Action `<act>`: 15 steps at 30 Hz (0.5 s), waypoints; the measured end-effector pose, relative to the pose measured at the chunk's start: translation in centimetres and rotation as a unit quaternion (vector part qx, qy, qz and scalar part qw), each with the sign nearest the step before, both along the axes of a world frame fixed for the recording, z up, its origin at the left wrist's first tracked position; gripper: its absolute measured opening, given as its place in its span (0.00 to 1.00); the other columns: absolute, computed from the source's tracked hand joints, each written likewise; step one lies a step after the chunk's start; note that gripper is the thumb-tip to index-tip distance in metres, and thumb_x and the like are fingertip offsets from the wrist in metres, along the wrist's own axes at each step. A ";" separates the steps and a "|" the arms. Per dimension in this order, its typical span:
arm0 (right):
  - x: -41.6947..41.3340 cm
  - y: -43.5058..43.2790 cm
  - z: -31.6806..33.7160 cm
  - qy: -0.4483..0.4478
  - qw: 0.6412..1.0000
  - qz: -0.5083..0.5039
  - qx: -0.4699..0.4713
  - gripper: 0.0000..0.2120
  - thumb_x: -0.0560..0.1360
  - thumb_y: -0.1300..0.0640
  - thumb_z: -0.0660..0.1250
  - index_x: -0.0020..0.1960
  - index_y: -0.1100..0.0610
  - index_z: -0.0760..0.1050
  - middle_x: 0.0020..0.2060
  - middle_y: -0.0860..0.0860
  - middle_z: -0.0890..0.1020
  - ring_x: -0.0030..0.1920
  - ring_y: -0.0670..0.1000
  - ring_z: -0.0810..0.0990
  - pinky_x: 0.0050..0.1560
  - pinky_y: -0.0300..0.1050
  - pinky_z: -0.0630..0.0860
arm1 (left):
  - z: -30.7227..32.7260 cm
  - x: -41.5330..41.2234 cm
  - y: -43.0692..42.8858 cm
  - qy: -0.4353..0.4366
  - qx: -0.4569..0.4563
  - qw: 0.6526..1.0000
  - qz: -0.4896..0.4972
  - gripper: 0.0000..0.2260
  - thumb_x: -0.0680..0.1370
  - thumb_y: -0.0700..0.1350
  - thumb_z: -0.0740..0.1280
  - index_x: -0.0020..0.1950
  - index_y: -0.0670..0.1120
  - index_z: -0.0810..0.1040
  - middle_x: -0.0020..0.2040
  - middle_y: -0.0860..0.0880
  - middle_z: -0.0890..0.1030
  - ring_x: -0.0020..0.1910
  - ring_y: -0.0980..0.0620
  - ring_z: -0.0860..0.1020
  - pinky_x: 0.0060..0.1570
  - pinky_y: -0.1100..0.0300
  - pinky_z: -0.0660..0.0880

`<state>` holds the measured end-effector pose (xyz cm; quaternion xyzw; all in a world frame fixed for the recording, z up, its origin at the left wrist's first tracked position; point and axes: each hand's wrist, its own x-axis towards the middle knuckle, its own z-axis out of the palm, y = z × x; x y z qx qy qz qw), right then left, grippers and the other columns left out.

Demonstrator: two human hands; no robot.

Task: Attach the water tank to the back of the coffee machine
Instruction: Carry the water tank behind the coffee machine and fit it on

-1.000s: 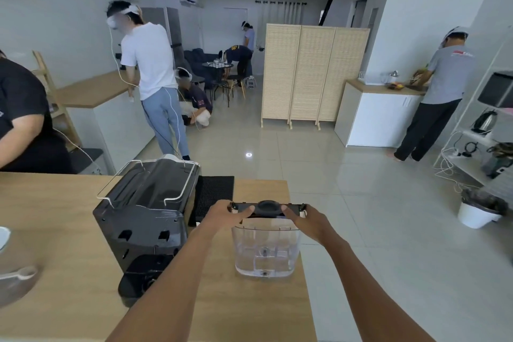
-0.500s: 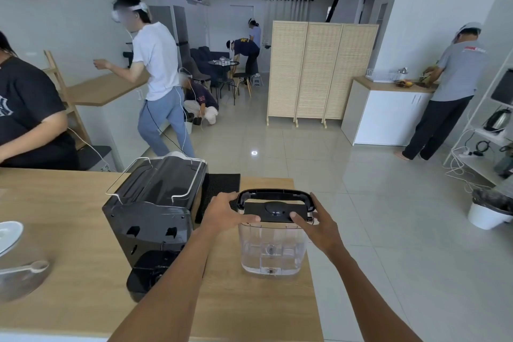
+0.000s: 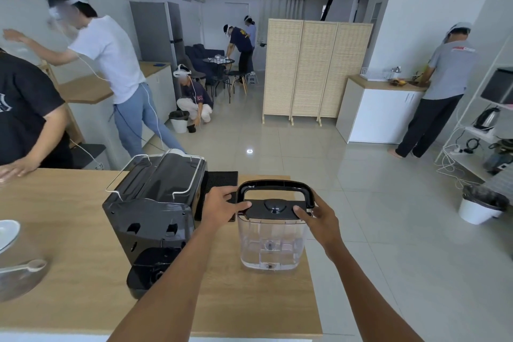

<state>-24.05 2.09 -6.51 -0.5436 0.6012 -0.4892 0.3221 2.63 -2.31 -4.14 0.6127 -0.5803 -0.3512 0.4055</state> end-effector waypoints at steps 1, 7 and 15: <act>0.0 0.0 0.0 -0.005 1.000 -0.002 -0.006 0.28 0.74 0.51 0.77 0.72 0.41 0.74 0.55 0.45 0.87 0.58 0.46 0.83 0.60 0.42 0.76 | 0.0 0.0 -0.1 0.002 -0.005 1.000 0.002 0.27 0.66 0.45 0.84 0.64 0.45 0.85 0.64 0.45 0.84 0.66 0.46 0.80 0.67 0.50 0.77; 0.1 -0.2 0.4 -0.013 0.999 -0.025 -0.027 0.30 0.71 0.57 0.79 0.71 0.46 0.77 0.56 0.49 0.87 0.59 0.46 0.83 0.60 0.42 0.76 | 0.1 -0.1 -0.1 -0.026 -0.044 0.999 0.019 0.20 0.65 0.44 0.84 0.55 0.47 0.87 0.56 0.48 0.87 0.61 0.48 0.83 0.63 0.49 0.79; -0.5 0.2 1.4 0.033 0.997 -0.041 -0.064 0.17 0.80 0.52 0.69 0.68 0.52 0.81 0.61 0.49 0.85 0.63 0.46 0.80 0.49 0.17 0.68 | 1.3 0.0 0.6 -0.141 -0.088 0.986 -0.002 0.18 0.67 0.45 0.83 0.56 0.48 0.85 0.55 0.50 0.87 0.58 0.52 0.84 0.59 0.49 0.81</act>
